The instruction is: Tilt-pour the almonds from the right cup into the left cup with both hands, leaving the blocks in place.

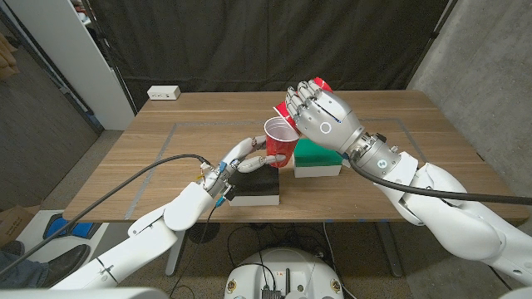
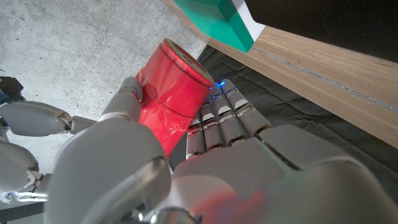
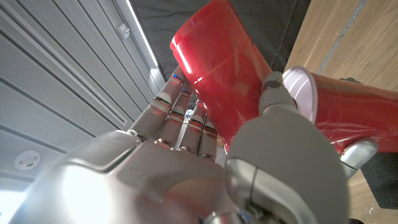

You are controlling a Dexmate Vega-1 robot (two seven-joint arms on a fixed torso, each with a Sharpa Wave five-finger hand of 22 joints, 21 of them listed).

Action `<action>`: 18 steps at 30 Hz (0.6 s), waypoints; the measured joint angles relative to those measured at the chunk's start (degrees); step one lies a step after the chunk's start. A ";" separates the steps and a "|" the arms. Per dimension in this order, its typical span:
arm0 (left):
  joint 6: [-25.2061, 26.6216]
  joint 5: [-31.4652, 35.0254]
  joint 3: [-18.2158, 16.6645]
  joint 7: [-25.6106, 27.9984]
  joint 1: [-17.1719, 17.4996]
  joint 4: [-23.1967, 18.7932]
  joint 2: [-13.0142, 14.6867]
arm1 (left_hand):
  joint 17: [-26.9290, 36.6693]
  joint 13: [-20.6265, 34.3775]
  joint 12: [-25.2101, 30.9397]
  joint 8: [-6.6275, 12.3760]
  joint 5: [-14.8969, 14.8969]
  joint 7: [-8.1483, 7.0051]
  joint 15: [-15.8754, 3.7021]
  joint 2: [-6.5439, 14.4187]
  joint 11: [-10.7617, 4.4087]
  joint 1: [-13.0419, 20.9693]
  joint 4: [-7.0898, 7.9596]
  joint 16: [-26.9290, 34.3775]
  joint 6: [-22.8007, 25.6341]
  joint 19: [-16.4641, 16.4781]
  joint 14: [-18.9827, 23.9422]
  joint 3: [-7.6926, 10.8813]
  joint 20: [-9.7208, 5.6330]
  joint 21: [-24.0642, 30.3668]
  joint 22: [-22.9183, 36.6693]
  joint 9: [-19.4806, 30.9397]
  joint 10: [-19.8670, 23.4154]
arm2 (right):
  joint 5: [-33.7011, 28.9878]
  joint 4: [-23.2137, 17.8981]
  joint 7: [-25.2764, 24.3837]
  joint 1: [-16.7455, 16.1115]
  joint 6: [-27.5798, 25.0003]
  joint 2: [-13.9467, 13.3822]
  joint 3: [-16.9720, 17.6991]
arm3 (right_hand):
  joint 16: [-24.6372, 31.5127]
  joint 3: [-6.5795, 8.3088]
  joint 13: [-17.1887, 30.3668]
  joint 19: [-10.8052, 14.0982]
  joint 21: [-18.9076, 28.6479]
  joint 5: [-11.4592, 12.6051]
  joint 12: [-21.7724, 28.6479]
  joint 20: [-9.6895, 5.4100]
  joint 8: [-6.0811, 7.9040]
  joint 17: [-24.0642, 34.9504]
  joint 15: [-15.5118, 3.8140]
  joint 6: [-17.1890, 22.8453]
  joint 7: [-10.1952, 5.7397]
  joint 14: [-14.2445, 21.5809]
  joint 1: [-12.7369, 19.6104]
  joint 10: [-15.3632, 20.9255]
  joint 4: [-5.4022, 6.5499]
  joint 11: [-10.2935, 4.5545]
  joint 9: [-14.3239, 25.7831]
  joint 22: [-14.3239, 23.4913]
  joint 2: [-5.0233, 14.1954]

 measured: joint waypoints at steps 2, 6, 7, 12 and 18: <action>-0.05 -0.03 -0.03 0.00 0.00 0.01 -0.01 | 0.00 0.00 0.00 0.00 0.00 0.00 0.00 0.00 0.00 0.00 0.00 0.00 0.00 0.00 0.00 0.00 0.00 0.00 0.00 0.00 0.00 | -0.44 0.13 -0.40 0.13 -0.24 0.11 -0.16 | 0.00 0.00 0.00 0.00 0.00 0.00 -0.08 0.00 -0.10 0.00 0.00 -0.30 0.03 0.00 0.00 -0.28 0.00 0.01 0.00 0.00 0.00; -0.19 -0.16 -0.28 0.00 0.10 0.02 0.02 | 0.00 0.00 0.00 0.00 0.00 0.00 0.00 0.00 0.01 0.00 0.00 0.00 0.00 0.00 0.00 0.00 0.00 0.00 0.00 0.00 -0.01 | -1.70 0.80 -1.76 0.75 -0.95 0.59 -0.82 | -0.44 0.12 0.00 0.00 0.00 0.00 -0.08 0.00 -0.45 0.00 0.00 -0.82 0.13 0.00 0.01 -0.86 -0.10 -0.14 0.00 -0.01 -0.01; -0.19 -0.23 -0.40 0.00 0.22 0.00 0.11 | 0.00 0.00 0.00 0.00 0.00 0.00 0.00 0.00 0.01 0.00 0.00 0.00 0.00 0.00 0.00 0.00 0.00 0.00 0.00 0.00 -0.01 | -2.06 0.99 -2.14 0.95 -1.16 0.71 -1.03 | -0.45 0.25 0.00 0.00 0.00 0.00 -0.08 0.01 -0.45 0.00 0.00 -1.03 -0.08 0.00 0.14 -0.95 -0.14 -0.07 0.00 -0.01 -0.11; -0.22 -0.43 -1.05 0.05 0.71 -0.33 0.54 | 0.00 0.00 0.00 0.00 0.00 0.01 0.00 0.00 0.02 0.00 0.00 0.00 -0.01 0.00 0.00 0.00 0.00 0.00 0.00 0.00 -0.01 | -3.33 1.75 -3.13 1.97 -1.70 1.24 -1.92 | -0.85 0.49 0.25 -0.01 0.00 -0.01 -0.08 0.01 -0.45 0.00 0.00 -1.13 -0.17 0.00 0.45 -1.18 -0.03 -0.29 0.00 -0.02 -0.16; -0.85 -1.17 -2.43 -0.15 1.58 -0.76 1.69 | 0.00 0.00 0.00 0.00 0.00 -0.15 0.00 0.00 0.02 0.00 0.00 0.00 0.15 0.00 0.00 0.00 0.00 0.00 0.00 0.01 -0.02 | -6.52 3.47 -6.37 4.11 -3.06 1.76 -3.96 | -0.85 1.05 0.27 -0.08 -0.12 0.00 -0.08 0.08 -0.45 0.00 -0.32 -1.65 -0.68 0.74 0.98 -1.77 -0.12 -0.88 0.00 0.01 0.36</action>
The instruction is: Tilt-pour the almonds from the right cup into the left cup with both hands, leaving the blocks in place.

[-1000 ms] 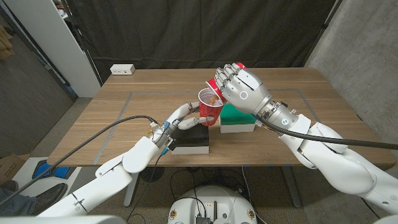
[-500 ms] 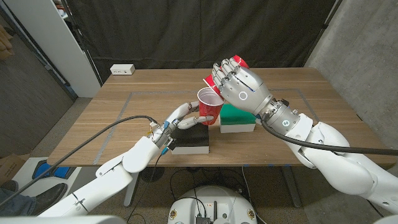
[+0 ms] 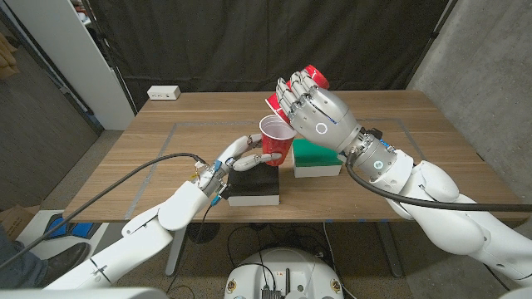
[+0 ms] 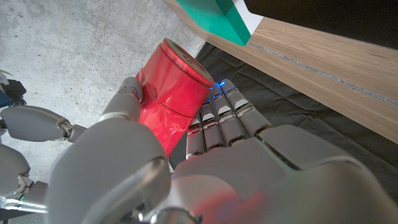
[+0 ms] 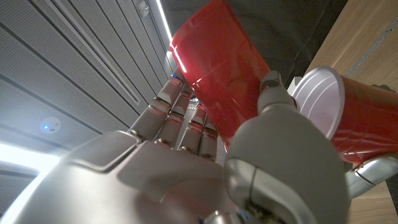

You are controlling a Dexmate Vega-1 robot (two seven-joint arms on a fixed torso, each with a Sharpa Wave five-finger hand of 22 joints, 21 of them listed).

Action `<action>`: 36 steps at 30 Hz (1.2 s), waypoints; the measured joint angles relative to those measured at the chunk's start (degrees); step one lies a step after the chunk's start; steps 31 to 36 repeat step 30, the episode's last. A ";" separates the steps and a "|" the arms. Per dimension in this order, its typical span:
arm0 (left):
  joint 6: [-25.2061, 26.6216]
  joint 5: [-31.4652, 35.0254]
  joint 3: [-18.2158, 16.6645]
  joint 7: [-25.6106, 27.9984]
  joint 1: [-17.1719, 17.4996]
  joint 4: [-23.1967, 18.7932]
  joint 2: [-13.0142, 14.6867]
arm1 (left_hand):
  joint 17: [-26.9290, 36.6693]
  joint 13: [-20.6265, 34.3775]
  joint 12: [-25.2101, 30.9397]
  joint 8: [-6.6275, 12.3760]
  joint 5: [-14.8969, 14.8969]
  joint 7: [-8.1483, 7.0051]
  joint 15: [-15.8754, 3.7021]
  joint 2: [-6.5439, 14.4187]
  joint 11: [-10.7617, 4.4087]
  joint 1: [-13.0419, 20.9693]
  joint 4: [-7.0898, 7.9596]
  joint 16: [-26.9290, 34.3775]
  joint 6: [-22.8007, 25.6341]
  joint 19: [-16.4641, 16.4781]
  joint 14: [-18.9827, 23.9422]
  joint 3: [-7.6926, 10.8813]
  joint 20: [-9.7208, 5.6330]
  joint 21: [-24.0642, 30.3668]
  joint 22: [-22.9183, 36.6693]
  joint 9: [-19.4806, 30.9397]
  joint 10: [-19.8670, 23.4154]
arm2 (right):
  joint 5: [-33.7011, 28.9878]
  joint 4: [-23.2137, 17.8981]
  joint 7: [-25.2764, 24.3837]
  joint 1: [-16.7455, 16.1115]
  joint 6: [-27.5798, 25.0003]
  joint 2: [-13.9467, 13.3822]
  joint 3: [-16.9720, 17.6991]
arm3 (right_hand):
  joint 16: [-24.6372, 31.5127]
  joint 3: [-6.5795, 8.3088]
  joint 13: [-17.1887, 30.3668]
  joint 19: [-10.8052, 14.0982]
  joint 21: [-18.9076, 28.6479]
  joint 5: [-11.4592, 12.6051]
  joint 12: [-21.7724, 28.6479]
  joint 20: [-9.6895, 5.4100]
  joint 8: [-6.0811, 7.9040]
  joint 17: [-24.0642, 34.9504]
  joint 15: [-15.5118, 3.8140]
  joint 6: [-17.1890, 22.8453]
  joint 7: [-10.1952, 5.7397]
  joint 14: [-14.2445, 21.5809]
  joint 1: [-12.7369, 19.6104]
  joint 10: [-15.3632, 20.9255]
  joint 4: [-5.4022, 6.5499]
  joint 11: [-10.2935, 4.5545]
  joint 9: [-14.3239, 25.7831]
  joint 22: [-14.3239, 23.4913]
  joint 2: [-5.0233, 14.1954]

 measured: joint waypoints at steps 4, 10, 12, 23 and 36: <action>-0.95 -0.74 -0.55 -0.76 0.31 0.01 0.56 | 0.00 0.00 0.00 0.00 0.00 0.00 0.00 0.00 0.00 0.00 0.00 0.00 0.00 0.00 0.00 0.00 0.00 0.00 0.00 0.04 0.00 | -1.38 0.89 -1.40 0.96 -0.49 0.30 -1.20 | 0.00 0.38 0.00 0.00 -0.10 0.23 0.00 0.00 0.00 0.00 0.00 -0.21 -0.20 0.00 0.16 -0.11 0.07 -0.11 0.00 0.01 0.16; -1.69 -1.48 -1.07 -1.73 0.42 0.27 0.98 | 0.00 0.00 0.00 0.00 0.00 0.00 0.00 0.00 0.00 0.00 0.00 0.00 0.00 0.00 0.00 0.00 0.00 0.00 0.00 0.03 0.00 | -2.43 2.32 -3.21 2.49 -1.11 0.60 -3.06 | -0.27 0.73 0.26 0.00 -0.11 0.23 0.00 0.00 0.00 0.00 0.00 0.14 -0.74 0.00 0.48 0.33 0.09 -0.95 0.00 0.01 0.48; -1.84 -1.51 -1.10 -1.88 0.38 0.34 0.98 | 0.00 0.00 0.00 0.00 0.00 0.00 0.00 0.00 0.00 0.00 0.00 0.00 0.00 0.00 0.00 0.00 0.00 0.00 0.00 0.03 0.00 | -2.46 2.67 -3.75 2.85 -1.40 0.62 -3.43 | -0.27 0.76 0.26 0.00 -0.11 0.24 0.00 0.00 0.00 0.00 0.00 0.38 -0.98 0.00 0.53 0.40 0.12 -1.02 0.00 0.01 0.52; -2.51 -1.74 -0.97 -3.02 -0.63 0.96 0.64 | 0.00 0.00 0.00 0.00 0.00 0.02 0.00 0.00 0.01 0.00 -0.25 0.00 -0.02 0.00 0.00 0.25 0.00 0.00 0.00 0.03 -0.01 | -1.90 4.05 -5.22 4.28 -2.66 0.66 -4.64 | -0.27 1.00 0.53 0.00 -0.14 0.23 0.30 0.01 0.04 0.17 0.16 0.86 -1.46 0.44 0.75 1.18 0.35 -1.34 0.19 -0.01 0.75; -2.60 -2.07 -0.96 -3.59 -0.97 1.04 0.77 | 0.00 0.00 0.00 0.00 0.00 0.03 0.00 0.00 0.01 0.00 -0.25 0.00 -0.03 0.00 0.00 0.25 0.00 0.00 0.00 0.02 -0.01 | -1.42 4.18 -5.29 4.58 -2.97 0.96 -4.99 | -0.27 1.24 0.61 0.00 -0.14 0.23 0.39 0.01 0.39 0.17 -0.01 1.40 -1.38 0.61 0.75 1.21 0.59 -1.33 0.18 0.24 0.75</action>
